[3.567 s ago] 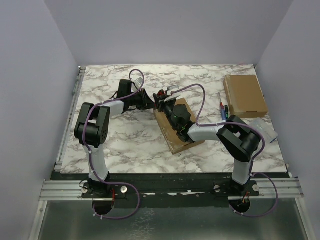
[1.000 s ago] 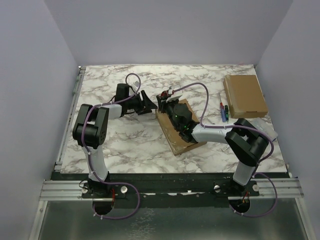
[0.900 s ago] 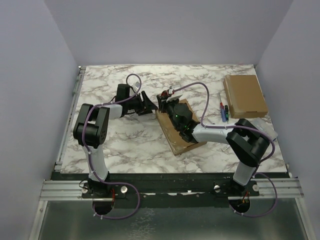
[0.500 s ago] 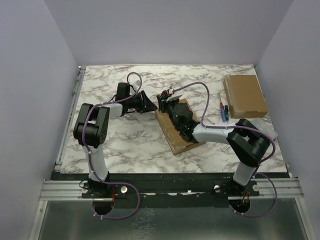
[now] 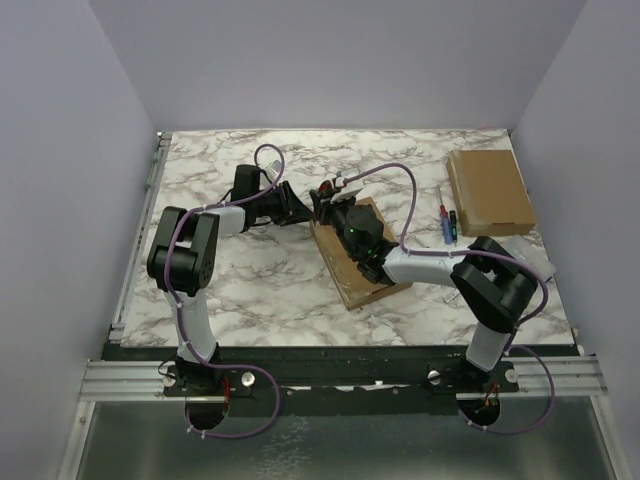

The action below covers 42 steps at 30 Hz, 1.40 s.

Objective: Unpack the express box
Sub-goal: Cut the express box at the center of the board.

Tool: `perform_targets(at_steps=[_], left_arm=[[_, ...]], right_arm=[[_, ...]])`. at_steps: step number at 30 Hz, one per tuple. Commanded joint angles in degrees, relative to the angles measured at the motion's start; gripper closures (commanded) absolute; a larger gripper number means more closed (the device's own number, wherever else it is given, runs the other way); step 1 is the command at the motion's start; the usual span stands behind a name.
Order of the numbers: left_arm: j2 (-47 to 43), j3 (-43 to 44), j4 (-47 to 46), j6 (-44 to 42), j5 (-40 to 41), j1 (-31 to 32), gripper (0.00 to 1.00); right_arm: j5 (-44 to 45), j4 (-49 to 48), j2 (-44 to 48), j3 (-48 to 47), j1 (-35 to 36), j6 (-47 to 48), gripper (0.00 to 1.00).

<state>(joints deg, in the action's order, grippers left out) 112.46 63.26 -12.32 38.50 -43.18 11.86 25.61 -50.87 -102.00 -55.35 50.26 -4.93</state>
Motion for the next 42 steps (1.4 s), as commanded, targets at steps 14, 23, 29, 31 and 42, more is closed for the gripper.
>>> perform_targets(at_steps=[14, 23, 29, 31, 42], left_arm=[[1.9, 0.1, 2.8, -2.4, 2.5, 0.3, 0.64], [1.8, 0.2, 2.9, -2.5, 2.5, 0.2, 0.65], [1.8, 0.2, 3.1, -2.6, 2.5, 0.3, 0.65], [1.7, 0.2, 3.1, -2.6, 2.5, 0.3, 0.65], [1.8, 0.3, 3.1, -2.6, 2.4, 0.3, 0.65]], right_arm=[[-0.4, -2.0, -2.2, -1.9, 0.4, 0.6, 1.00], [-0.6, -1.7, -1.8, -1.9, 0.4, -0.2, 1.00], [-0.5, -2.0, 0.4, -0.9, 0.4, -0.4, 1.00], [-0.3, -2.0, 0.2, -1.0, 0.4, -0.2, 1.00], [0.1, -1.4, -0.8, -1.1, 0.4, -1.0, 1.00]])
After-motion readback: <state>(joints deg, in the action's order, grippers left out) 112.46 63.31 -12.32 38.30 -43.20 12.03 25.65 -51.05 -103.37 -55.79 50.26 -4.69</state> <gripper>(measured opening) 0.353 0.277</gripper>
